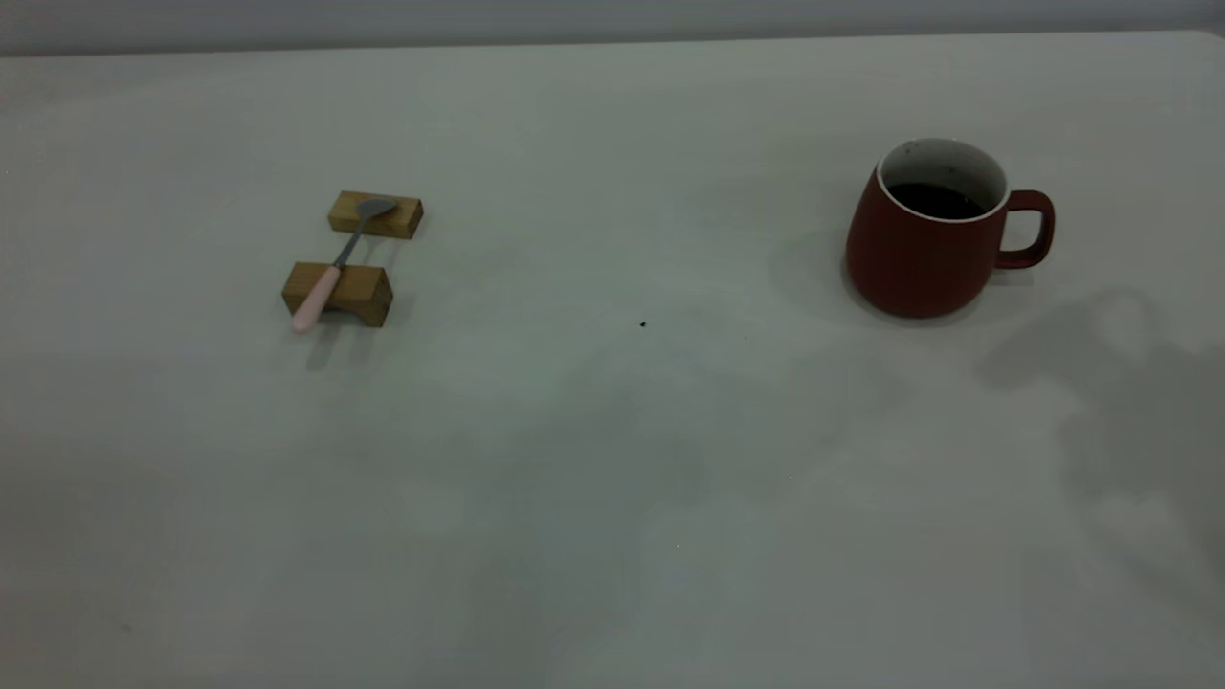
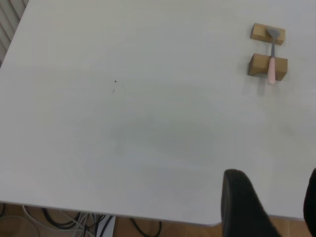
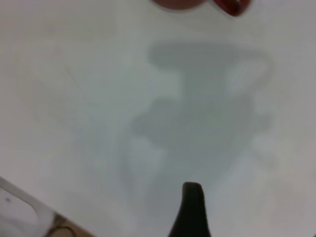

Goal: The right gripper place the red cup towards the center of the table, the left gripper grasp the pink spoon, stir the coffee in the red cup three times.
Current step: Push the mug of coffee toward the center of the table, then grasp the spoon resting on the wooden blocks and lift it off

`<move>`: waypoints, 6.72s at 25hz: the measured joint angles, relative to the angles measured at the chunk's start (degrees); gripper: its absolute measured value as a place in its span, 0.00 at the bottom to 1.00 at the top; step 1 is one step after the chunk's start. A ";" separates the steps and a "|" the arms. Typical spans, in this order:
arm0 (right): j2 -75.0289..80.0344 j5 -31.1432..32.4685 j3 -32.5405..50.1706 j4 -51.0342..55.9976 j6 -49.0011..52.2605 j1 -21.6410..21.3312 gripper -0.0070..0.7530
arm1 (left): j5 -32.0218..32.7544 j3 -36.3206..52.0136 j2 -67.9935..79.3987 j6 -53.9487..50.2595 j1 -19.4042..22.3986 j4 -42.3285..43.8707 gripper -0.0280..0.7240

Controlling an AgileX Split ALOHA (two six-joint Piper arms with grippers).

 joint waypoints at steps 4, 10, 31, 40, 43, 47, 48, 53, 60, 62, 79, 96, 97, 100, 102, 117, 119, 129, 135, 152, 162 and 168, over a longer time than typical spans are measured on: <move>9.39 -3.63 -3.53 -2.44 -1.92 2.79 0.93 | 0.00 0.00 0.00 0.00 0.00 0.00 0.55; 22.17 -5.94 -9.29 -4.51 -3.89 3.98 0.92 | 0.00 0.00 0.00 0.00 0.00 0.00 0.55; 40.44 -6.33 -26.68 -6.49 -13.45 4.09 0.90 | 0.00 0.00 0.00 0.10 0.00 0.00 0.55; 41.05 -6.42 -26.94 -5.94 -17.15 8.29 0.82 | 0.00 0.00 0.00 0.10 0.00 0.00 0.55; 41.05 -7.04 -26.94 -5.83 -17.37 9.84 0.76 | 0.00 0.00 0.00 0.10 0.00 0.00 0.55; 41.47 -7.81 -26.94 -5.15 -17.37 11.93 0.73 | 0.00 0.00 0.00 0.10 0.00 0.00 0.55; 41.59 -7.89 -26.94 -4.76 -17.37 12.37 0.73 | 0.00 0.00 0.00 0.10 0.00 0.00 0.55; 41.95 -9.21 -26.94 -0.95 -17.37 15.60 0.72 | 0.00 0.00 0.00 0.05 0.00 0.00 0.55; 42.06 -12.14 -26.94 8.27 -17.37 19.94 0.72 | 0.00 0.00 0.00 0.05 0.00 0.00 0.55; 42.06 -12.81 -26.94 9.93 -17.37 21.11 0.72 | 0.00 0.00 0.00 0.05 0.00 0.00 0.55; 32.67 -3.72 -26.94 10.29 -2.85 22.83 0.80 | 0.00 0.00 0.00 0.05 0.00 0.00 0.55; -9.87 27.61 -22.98 -2.83 32.20 22.77 0.78 | 0.00 0.00 0.00 0.12 0.00 0.00 0.55; -12.25 27.61 -21.20 -3.17 32.20 22.77 0.78 | 0.00 0.00 0.00 0.12 0.00 0.00 0.55; -20.42 27.78 -14.03 -4.15 32.37 22.82 0.78 | 0.00 0.00 0.00 0.12 0.00 0.00 0.55; -27.45 28.06 -8.77 -4.87 32.43 22.82 0.78 | 0.00 0.00 0.00 0.12 0.00 0.00 0.55; -79.09 28.44 23.43 -4.97 42.34 5.72 0.78 | 0.00 0.00 0.00 0.07 0.00 0.00 0.55; -82.17 28.27 24.72 -4.97 42.34 3.43 0.78 | 0.00 0.00 0.00 0.07 0.00 0.00 0.55; -90.90 26.17 26.47 -4.79 40.72 -2.93 0.78 | 0.00 0.00 0.00 0.01 0.00 0.00 0.55; -91.01 23.16 28.35 -1.45 38.10 -3.04 0.78 | 0.00 0.00 0.00 0.01 0.00 0.00 0.55; -91.01 22.62 28.49 0.68 36.38 -3.04 0.78 | 0.00 0.00 0.00 0.01 0.00 0.00 0.55; -91.01 22.62 28.49 0.68 36.19 -3.04 0.78 | -3.95 -1.71 8.64 -2.62 0.00 2.53 0.65; -91.01 22.62 28.49 0.70 36.19 -3.04 0.78 | -18.04 -5.07 35.53 -4.54 0.00 0.51 0.91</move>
